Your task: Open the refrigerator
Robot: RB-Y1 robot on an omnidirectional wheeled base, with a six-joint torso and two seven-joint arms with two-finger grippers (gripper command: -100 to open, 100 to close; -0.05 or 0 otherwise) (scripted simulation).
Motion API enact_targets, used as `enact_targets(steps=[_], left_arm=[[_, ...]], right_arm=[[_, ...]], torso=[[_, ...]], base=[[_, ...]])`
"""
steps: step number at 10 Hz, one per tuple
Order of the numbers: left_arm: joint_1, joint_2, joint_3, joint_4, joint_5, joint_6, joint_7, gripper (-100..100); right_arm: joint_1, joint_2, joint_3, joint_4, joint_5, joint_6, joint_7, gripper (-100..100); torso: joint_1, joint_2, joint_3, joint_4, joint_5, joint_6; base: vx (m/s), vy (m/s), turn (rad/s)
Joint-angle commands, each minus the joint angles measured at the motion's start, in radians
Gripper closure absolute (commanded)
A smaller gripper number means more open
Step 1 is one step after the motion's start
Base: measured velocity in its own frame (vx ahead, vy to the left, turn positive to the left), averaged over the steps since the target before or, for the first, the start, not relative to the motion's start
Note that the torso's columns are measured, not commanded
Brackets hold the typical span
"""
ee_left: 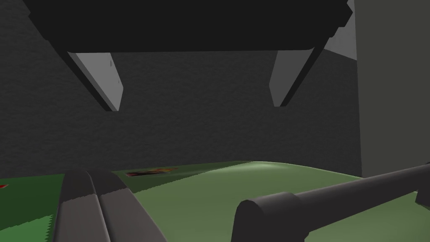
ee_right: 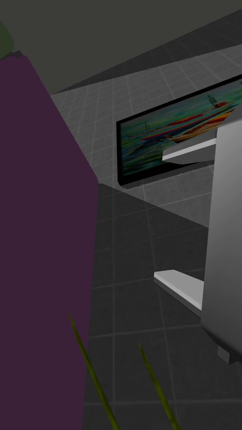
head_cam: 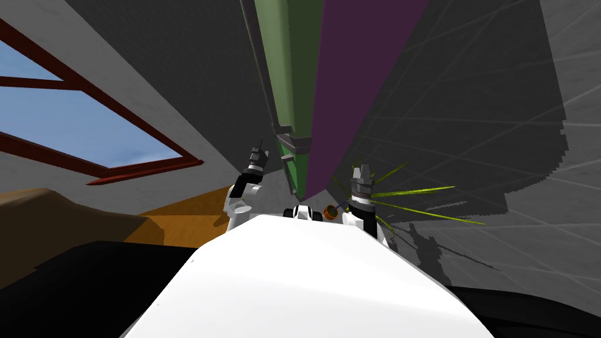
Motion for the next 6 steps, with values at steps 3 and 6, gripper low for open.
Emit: enact_targets(steps=[3, 6], left_arm=[[-0.049, 0.005, 0.017, -0.001, 0.008, 0.109, -0.008, -100], [-0.097, 0.004, 0.033, -0.001, 0.015, 0.197, -0.015, -100]], right_arm=[[0.0, 0.0, 0.0, 0.0, 0.0, 0.0, 0.0, 0], [0.0, 0.0, 0.0, 0.0, 0.0, 0.0, 0.0, 0]], torso=[[-0.002, 0.0, 0.0, 0.0, 0.0, 0.0], [-0.001, 0.0, 0.0, 0.0, 0.0, 0.0]], base=[[0.045, -0.07, 0.097], [0.047, -0.075, 0.117]])
